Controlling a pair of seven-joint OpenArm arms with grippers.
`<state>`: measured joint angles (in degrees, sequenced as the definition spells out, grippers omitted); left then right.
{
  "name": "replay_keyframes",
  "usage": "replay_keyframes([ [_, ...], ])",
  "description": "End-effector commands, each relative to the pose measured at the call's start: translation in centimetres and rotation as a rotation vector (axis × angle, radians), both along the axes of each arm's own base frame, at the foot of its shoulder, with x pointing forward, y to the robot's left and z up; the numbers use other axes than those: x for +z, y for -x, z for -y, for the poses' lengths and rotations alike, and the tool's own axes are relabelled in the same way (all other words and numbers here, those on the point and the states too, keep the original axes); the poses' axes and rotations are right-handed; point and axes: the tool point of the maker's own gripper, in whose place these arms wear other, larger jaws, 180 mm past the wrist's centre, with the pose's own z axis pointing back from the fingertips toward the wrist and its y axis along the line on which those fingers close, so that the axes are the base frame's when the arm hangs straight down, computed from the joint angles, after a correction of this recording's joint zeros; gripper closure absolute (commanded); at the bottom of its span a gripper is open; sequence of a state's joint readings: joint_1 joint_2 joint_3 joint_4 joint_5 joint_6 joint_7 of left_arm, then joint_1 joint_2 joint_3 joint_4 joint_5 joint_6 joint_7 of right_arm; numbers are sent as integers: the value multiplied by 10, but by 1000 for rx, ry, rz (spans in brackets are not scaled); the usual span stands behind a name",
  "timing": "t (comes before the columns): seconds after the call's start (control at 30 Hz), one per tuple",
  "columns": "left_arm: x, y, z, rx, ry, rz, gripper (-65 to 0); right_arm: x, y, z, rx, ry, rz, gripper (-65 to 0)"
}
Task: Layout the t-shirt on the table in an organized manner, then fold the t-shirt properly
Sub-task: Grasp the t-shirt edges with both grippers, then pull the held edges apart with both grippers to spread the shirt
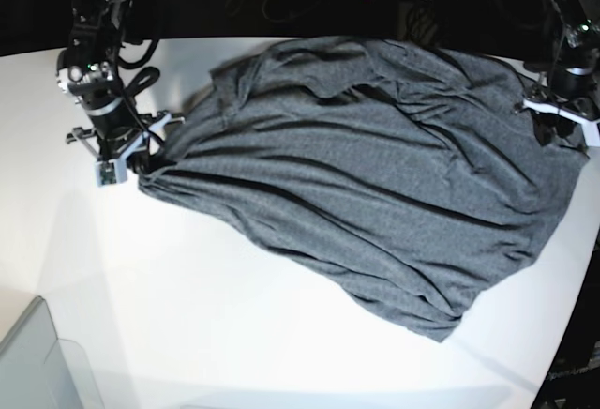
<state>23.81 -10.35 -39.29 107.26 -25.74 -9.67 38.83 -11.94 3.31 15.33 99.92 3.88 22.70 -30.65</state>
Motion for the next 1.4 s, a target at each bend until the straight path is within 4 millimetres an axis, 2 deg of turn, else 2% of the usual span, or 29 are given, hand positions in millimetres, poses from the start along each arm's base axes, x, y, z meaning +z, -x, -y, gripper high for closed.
replay_keyframes([
  [0.0, 14, -6, -2, -9, -25, 45, -231, 19, -13, 4, -3, 7, 68, 0],
  [0.27, 13, -6, 0, -6, -17, 46, -231, 50, -61, 24, -33, 23, 166, 0],
  [0.4, 13, -5, -2, -2, -19, 47, -231, 69, -91, 27, -38, 16, 201, 0],
  [0.47, 13, -5, -2, -2, -19, 47, -231, 72, -104, 36, -51, 26, 166, 0],
  [0.63, 10, 0, -2, -4, -23, 29, -231, 58, -126, 60, -79, 32, 46, 0],
  [0.8, 10, 1, -3, -3, -24, 29, -231, 44, -123, 71, -91, 35, 0, -10],
  [0.93, 10, -1, -1, -6, -19, 32, -231, 33, -118, 69, -94, 22, -24, -115],
  [1.0, 11, -3, 0, -9, -18, 36, -231, 29, -117, 61, -85, 13, -32, -176],
  [1.07, 11, -3, 0, -8, -17, 38, -231, 32, -114, 57, -84, 8, -22, -241],
  [1.13, 12, -4, 0, -8, -17, 41, -231, 36, -103, 55, -77, 25, -7, -277],
  [1.23, 9, -4, 2, 9, 4, 47, -231, 40, -82, 33, -55, 24, 24, -283],
  [1.37, 8, -5, 7, 10, 15, 55, -231, 22, -63, -2, 5, -6, -19, -283],
])
